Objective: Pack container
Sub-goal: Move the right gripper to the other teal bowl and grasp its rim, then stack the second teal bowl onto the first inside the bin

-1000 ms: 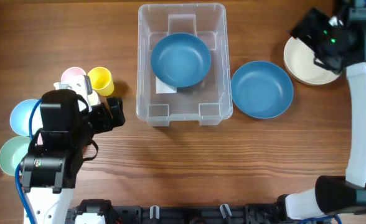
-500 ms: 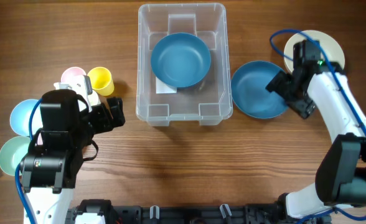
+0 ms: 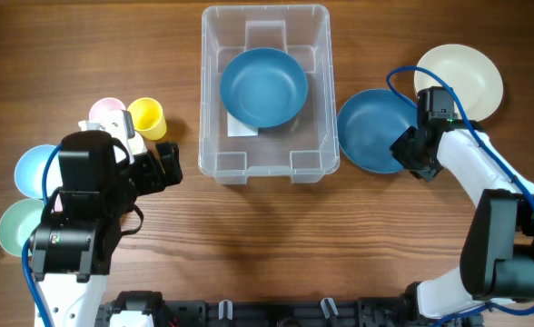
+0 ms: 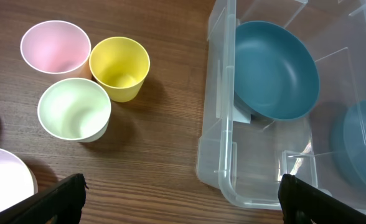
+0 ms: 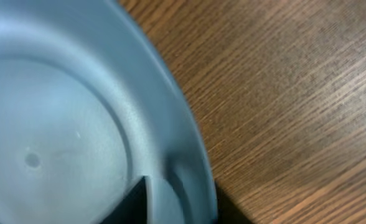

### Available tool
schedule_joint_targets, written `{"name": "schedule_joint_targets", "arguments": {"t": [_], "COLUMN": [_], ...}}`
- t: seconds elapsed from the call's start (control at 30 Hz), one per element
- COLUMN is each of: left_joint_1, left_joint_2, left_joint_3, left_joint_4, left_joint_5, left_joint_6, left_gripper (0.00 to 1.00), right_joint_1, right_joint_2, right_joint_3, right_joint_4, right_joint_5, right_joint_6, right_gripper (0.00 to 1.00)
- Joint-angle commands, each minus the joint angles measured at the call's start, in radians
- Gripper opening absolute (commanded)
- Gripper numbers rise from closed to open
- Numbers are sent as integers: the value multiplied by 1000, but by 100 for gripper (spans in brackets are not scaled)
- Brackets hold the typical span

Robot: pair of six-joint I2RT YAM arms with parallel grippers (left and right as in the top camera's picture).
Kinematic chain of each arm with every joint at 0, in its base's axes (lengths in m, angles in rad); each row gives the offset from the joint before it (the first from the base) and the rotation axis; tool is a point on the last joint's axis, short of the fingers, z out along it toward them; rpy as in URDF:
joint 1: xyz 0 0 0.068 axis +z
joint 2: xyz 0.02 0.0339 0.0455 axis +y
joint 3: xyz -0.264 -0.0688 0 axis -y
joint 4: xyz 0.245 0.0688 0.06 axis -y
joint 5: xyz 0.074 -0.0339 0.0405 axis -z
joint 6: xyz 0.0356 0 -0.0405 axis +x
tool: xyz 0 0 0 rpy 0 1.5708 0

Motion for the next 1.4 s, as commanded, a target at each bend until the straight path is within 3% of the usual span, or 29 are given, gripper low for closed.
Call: {"name": "schedule_joint_targets", "arguments": {"t": [0.0,0.07,0.3,0.63,0.93,1.17,1.37], "left_joint_1": [5,5,5,5,5,5,5], "left_joint_2": [0,0,0,0,0,0,0], "left_joint_3": [19,19,19,19,19,19,19], "left_joint_4": [1,1,1,1,2,2,2], "left_joint_5": [15,16,15,16,16,16,16], "left_joint_6": [-9,-9,-9,-9,-10,-10,-9], "left_gripper": [100,100,100,100,100,100,100], "right_joint_1": [-3,-3,-3,5,153,380,436], "right_joint_2": [3,3,-11,-262,-278,-105,165], "right_joint_3": [2,2,42,408,603,746,905], "right_joint_4": [2,2,-26,-132,-132,-117,-141], "right_joint_5": [-14,-22,-48,-53,-72,-2,18], "right_joint_6": [7,7,19,-71,-213,-266,-253], "right_gripper": [14,4,4,4,4,4,4]}}
